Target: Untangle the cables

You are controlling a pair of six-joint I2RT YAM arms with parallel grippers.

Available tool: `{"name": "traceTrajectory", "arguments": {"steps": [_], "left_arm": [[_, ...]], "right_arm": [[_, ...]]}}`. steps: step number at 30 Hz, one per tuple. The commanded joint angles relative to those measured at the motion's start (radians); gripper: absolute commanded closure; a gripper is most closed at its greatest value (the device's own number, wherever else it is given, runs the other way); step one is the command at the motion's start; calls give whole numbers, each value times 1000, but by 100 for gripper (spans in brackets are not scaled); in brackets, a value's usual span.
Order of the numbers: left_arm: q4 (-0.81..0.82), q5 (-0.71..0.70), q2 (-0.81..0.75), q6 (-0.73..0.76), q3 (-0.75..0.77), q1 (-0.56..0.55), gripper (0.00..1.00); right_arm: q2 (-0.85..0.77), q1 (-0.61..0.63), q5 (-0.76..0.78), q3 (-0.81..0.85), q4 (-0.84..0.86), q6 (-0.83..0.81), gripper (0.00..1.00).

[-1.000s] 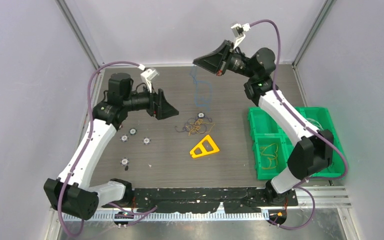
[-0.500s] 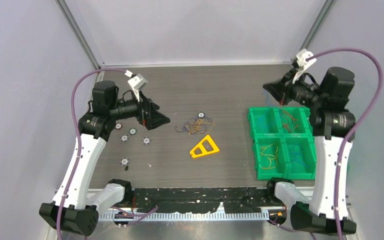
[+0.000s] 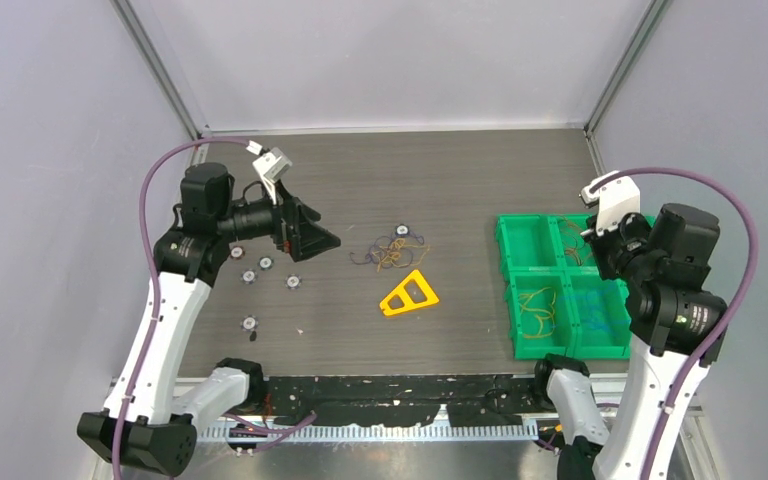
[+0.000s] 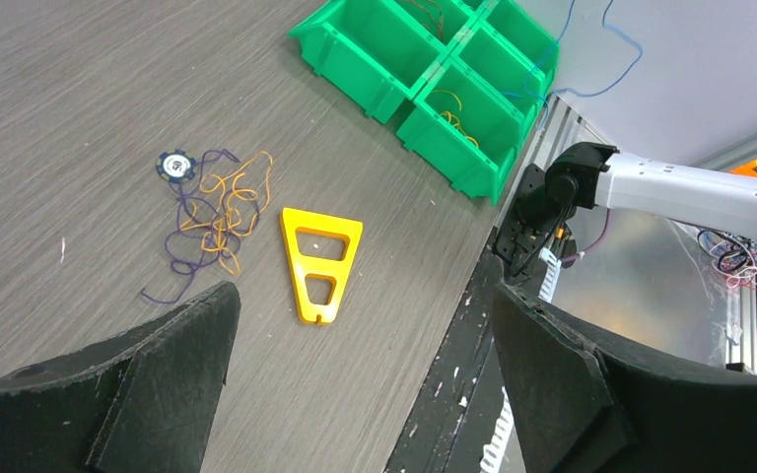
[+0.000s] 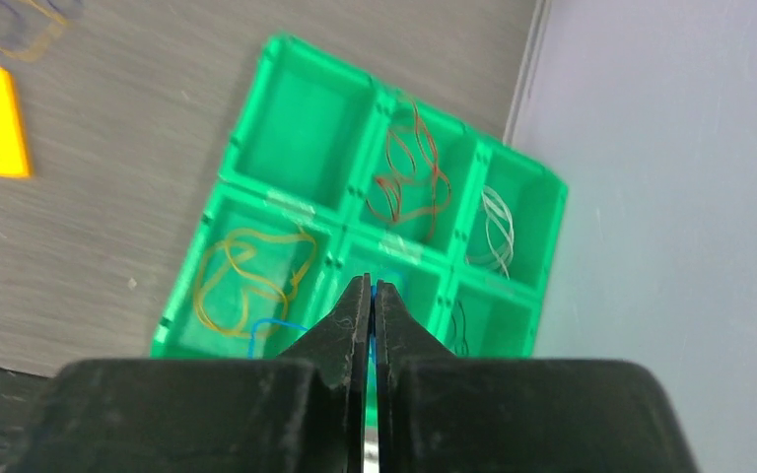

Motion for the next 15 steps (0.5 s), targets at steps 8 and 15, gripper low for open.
{"name": "traceTrajectory", "arguments": {"steps": [8, 15], "left_arm": [[-17, 12, -48, 17, 9, 0, 0], [-21, 10, -17, 4, 48, 0, 0]], "right_arm": [[7, -104, 176, -190, 54, -172, 95], [98, -302, 38, -246, 91, -275, 95]]}}
